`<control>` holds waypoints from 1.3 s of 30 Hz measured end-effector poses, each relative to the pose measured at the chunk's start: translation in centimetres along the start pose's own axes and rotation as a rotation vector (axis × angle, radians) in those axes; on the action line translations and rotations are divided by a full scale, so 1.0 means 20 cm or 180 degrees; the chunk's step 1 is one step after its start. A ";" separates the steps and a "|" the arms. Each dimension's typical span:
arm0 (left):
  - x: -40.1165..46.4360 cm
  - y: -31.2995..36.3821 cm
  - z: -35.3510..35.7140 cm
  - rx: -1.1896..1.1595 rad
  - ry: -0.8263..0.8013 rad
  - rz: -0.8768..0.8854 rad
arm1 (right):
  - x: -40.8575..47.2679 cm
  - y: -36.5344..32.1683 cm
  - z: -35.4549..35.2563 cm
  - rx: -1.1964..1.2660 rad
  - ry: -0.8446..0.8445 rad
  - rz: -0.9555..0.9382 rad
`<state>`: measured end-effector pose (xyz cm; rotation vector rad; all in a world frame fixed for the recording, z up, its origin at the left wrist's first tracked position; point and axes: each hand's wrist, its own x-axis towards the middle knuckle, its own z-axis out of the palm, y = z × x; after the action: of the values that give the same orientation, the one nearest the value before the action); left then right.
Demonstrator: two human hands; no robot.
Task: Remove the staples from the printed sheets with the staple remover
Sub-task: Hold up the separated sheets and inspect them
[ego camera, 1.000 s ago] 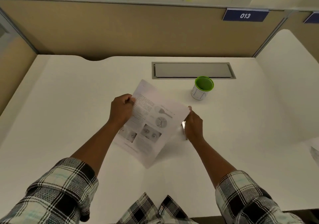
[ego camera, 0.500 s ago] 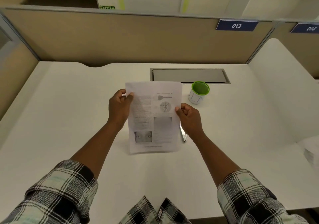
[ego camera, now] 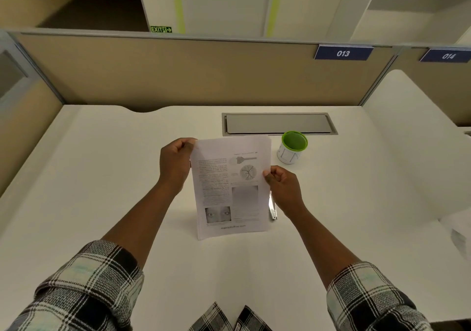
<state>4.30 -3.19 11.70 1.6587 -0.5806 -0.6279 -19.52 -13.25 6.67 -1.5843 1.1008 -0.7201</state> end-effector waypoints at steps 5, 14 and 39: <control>-0.03 0.04 0.02 -0.0544 -0.0243 -0.0339 | 0.00 -0.01 0.01 0.0131 0.0026 -0.0015; -0.05 -0.01 0.01 -0.0420 -0.0337 -0.0237 | 0.01 0.00 0.01 0.0234 0.0042 -0.0002; -0.16 -0.02 0.02 0.0786 0.0288 0.1297 | -0.03 -0.17 0.03 -0.0583 0.0480 -0.1146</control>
<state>1.78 -1.23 11.50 1.7179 -0.9280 -0.1885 -18.30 -12.27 9.86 -1.9387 1.0218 -1.0138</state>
